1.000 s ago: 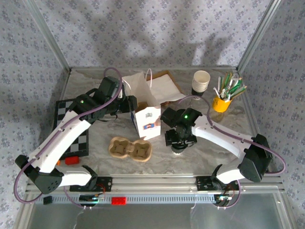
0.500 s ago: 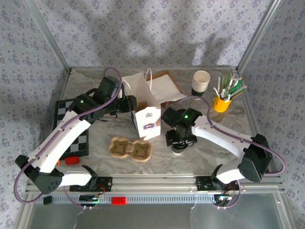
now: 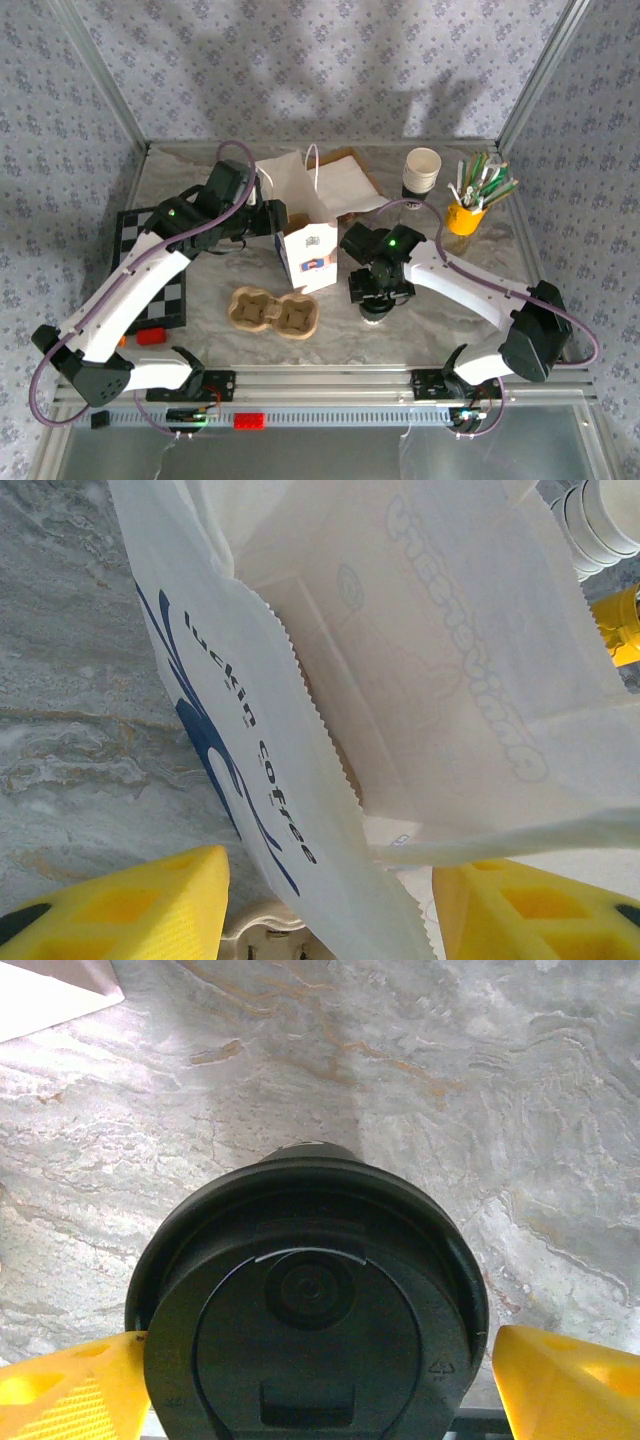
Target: Pack the takeout coffee
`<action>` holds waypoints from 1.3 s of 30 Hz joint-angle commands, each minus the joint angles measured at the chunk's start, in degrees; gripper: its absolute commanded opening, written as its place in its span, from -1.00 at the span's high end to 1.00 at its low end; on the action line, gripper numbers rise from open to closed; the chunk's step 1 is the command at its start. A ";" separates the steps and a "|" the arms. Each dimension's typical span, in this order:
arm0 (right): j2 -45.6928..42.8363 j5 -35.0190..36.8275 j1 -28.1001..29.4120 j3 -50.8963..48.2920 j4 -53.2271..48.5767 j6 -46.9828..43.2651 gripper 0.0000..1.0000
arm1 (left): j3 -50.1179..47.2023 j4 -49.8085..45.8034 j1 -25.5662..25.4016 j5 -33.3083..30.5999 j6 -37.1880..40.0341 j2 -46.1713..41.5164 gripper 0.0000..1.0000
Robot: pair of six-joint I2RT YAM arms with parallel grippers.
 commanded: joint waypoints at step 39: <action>-4.14 0.06 -1.61 0.92 -2.20 -2.75 -0.38 | -0.24 1.19 0.05 0.44 -2.71 1.29 0.15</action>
